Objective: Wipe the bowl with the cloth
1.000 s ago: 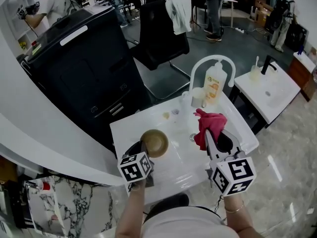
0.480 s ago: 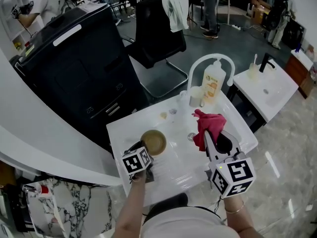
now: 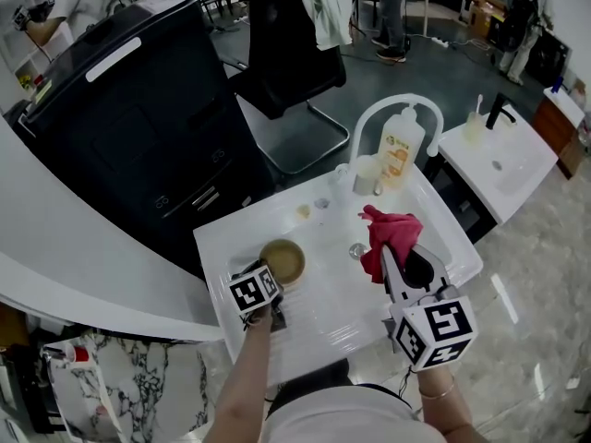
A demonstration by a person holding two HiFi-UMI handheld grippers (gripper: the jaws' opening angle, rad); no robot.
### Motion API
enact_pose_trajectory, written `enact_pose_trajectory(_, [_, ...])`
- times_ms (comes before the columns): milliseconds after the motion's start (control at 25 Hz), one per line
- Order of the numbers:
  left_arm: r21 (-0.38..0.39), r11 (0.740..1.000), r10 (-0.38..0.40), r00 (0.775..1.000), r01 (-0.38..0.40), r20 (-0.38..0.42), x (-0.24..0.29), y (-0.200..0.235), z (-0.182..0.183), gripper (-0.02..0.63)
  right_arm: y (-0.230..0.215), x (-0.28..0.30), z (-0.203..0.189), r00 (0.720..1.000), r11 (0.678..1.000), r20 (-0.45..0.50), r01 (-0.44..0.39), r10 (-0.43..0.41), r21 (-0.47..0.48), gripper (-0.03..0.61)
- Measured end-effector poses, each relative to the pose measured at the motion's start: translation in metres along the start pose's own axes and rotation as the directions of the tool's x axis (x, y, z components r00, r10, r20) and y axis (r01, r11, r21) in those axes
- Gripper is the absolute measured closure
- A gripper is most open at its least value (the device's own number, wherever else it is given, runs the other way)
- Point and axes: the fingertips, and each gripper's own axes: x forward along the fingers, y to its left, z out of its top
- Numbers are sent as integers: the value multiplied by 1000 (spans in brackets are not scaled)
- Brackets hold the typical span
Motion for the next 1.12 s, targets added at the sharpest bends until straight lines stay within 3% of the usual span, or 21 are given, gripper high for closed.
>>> enact_pose_trajectory(1120, [-116,992,38,997,-46,-70,32,11,-8,581,-11,16,-12,999,1000,-43,-5,7,29,514])
